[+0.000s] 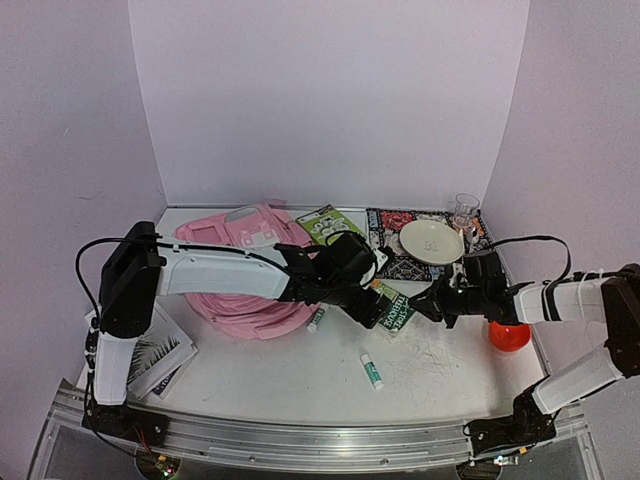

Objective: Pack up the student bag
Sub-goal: Pick up the book at the center of the board.

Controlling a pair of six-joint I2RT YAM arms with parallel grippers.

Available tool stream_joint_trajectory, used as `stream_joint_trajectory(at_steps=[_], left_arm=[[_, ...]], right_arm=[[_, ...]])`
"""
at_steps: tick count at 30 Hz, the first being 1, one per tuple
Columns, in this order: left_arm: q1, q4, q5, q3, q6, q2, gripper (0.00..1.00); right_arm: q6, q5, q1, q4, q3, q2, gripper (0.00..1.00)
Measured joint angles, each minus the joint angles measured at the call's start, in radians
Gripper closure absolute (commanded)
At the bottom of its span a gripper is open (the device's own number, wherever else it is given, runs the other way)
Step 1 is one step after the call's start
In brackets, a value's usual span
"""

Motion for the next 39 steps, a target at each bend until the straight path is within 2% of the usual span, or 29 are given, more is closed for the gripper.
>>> stream_joint_trajectory(at_steps=[8,13,18,25,29,31,37,39], left_arm=[[-0.006,0.03,0.028,0.002,0.109,0.011,0.08],[-0.062,0.035,0.017,0.023,0.233,0.07,0.09],[-0.1,0.025,-0.005,0.064,0.321,0.147,0.12],[-0.099,0.022,-0.048,0.144,0.396,0.232,0.21],[-0.096,0.024,-0.067,0.176,0.427,0.264,0.32],[-0.097,0.027,-0.075,0.186,0.441,0.276,0.41],[-0.099,0.03,-0.085,0.211,0.46,0.296,0.94],[-0.099,0.031,-0.085,0.212,0.46,0.296,1.0]], right_arm=[[-0.093,0.058,-0.002,-0.103,0.012,0.014,0.53],[-0.136,0.08,-0.012,-0.142,0.024,0.034,0.41],[-0.16,0.093,-0.018,-0.162,0.031,0.039,0.35],[-0.174,0.092,-0.018,-0.178,0.04,0.047,0.34],[-0.178,0.092,-0.018,-0.182,0.04,0.054,0.34],[-0.182,0.093,-0.018,-0.187,0.04,0.055,0.34],[-0.185,0.096,-0.021,-0.196,0.04,0.057,0.33],[-0.185,0.094,-0.024,-0.197,0.04,0.057,0.33]])
